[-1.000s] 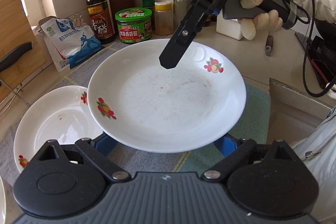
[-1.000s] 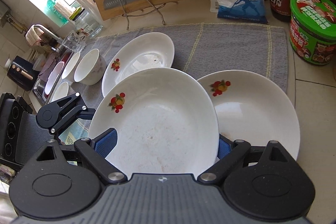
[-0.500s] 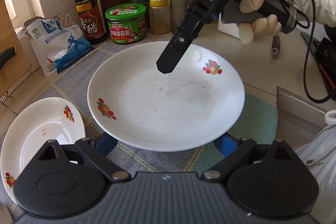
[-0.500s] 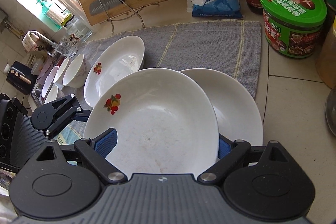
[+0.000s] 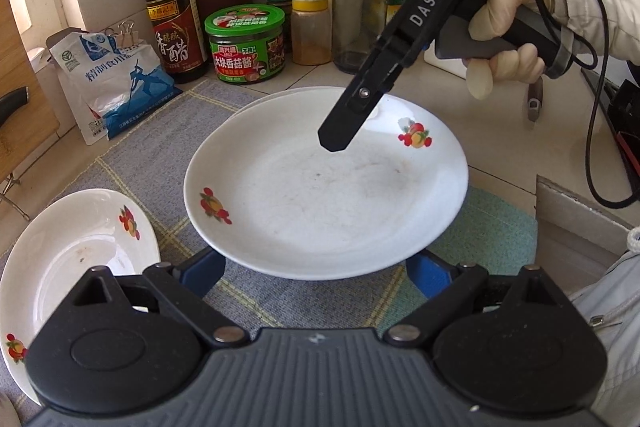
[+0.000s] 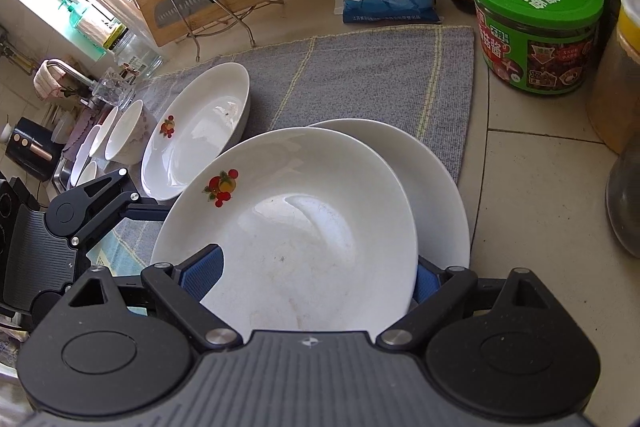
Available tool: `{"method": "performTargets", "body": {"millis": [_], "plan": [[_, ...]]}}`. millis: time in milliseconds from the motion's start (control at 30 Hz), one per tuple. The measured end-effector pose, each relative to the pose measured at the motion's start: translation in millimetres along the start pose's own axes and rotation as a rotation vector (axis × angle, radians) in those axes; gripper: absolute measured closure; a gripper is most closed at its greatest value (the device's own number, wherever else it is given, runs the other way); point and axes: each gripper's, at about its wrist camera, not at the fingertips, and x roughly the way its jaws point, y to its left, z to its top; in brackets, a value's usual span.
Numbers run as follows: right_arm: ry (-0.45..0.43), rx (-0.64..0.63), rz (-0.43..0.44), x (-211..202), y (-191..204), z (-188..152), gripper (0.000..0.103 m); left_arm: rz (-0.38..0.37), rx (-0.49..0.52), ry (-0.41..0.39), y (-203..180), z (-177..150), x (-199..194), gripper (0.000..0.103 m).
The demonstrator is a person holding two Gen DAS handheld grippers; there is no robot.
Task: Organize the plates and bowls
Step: 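Lower the held plate onto the stained plate and open the right tool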
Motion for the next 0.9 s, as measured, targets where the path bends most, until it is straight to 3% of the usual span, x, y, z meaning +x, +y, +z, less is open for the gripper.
{"method": "performTargets", "body": {"millis": [900], "plan": [[-0.054,0.027,-0.128,-24,14,-19,0.006,0.001,0.02,-0.053,2,0,5,0.006]]}}
